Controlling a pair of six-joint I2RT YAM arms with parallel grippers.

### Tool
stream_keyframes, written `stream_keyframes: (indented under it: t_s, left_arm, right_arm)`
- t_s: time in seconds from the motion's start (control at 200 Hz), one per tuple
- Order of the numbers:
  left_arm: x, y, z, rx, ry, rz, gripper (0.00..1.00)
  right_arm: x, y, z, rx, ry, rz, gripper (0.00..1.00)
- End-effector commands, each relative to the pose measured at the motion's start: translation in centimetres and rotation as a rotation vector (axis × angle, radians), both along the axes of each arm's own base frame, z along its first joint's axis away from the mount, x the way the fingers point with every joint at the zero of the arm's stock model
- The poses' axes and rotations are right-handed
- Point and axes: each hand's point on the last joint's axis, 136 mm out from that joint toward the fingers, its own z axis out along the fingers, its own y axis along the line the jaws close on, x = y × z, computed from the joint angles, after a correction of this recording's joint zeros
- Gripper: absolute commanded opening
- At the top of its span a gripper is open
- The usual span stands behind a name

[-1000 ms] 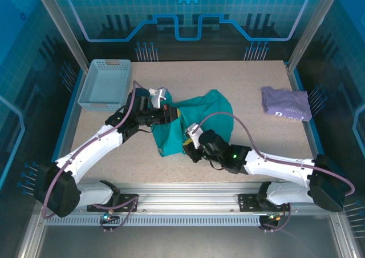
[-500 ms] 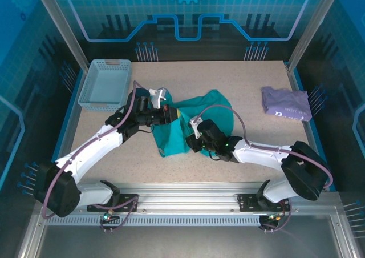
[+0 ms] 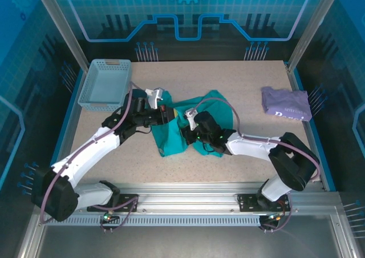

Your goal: Fold the inside-out t-shirt

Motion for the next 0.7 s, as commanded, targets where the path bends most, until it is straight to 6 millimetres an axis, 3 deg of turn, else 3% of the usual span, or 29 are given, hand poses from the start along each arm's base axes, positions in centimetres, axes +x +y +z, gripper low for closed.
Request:
stream_keyframes:
  t_s: [0.0,0.095,0.195,0.35,0.45,0.545,0.695]
  left_arm:
    - [1.1,4.5,-0.8,0.092,-0.034,0.168,0.00]
    - [1.8,6.7,-2.3,0.193,-0.043,0.254,0.00]
    - [2.3,7.7,-4.0,0.263,-0.031,0.285,0.00]
    - [2.7,7.2,-5.8,0.291,-0.008,0.260,0.05]
    - [2.2,7.0,-6.8,0.354,0.000,0.226,0.17]
    - [1.2,7.3,-6.8,0.442,-0.022,0.227,0.32]
    - [-1.3,6.6,-5.0,0.521,-0.139,0.211,0.42]
  right_arm:
    - [-1.9,-0.4,4.9,0.142,-0.069,0.168,0.00]
    - [-4.3,-1.1,6.8,0.239,-0.049,0.285,0.00]
    - [-5.9,-1.6,8.2,0.297,-0.045,0.361,0.00]
    - [-6.2,-1.8,9.8,0.383,-0.067,0.415,0.00]
    - [-6.0,-1.8,9.8,0.381,-0.062,0.410,0.00]
    - [-5.5,-2.0,9.7,0.383,-0.050,0.383,0.00]
    - [-5.0,-2.2,9.8,0.381,-0.034,0.346,0.00]
